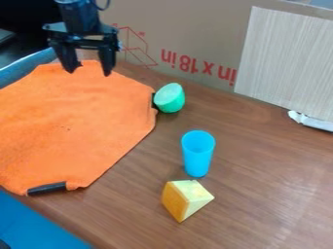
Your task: Move the blue object to the top right edge of the cloth
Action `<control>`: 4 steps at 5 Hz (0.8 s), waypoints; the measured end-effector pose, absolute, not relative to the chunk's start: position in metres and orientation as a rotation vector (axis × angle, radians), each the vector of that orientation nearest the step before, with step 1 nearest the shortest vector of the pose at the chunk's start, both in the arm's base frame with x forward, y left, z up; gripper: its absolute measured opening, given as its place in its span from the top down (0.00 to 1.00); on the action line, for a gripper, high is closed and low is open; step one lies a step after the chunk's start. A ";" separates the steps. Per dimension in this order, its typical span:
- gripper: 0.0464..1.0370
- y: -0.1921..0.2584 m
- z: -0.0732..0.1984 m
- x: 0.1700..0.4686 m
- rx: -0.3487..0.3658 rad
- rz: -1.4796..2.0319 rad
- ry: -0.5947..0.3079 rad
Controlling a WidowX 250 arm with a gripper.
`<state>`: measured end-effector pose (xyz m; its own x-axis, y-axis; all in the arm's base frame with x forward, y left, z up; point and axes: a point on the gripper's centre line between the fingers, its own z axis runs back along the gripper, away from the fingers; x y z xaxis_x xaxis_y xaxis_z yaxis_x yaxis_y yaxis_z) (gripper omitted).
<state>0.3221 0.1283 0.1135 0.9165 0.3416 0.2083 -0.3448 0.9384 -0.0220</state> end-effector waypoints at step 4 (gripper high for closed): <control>0.04 0.018 0.090 0.329 -0.069 0.111 -0.161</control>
<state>0.3290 0.0185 0.0898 0.9810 0.1157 0.1558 -0.1046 0.9915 -0.0776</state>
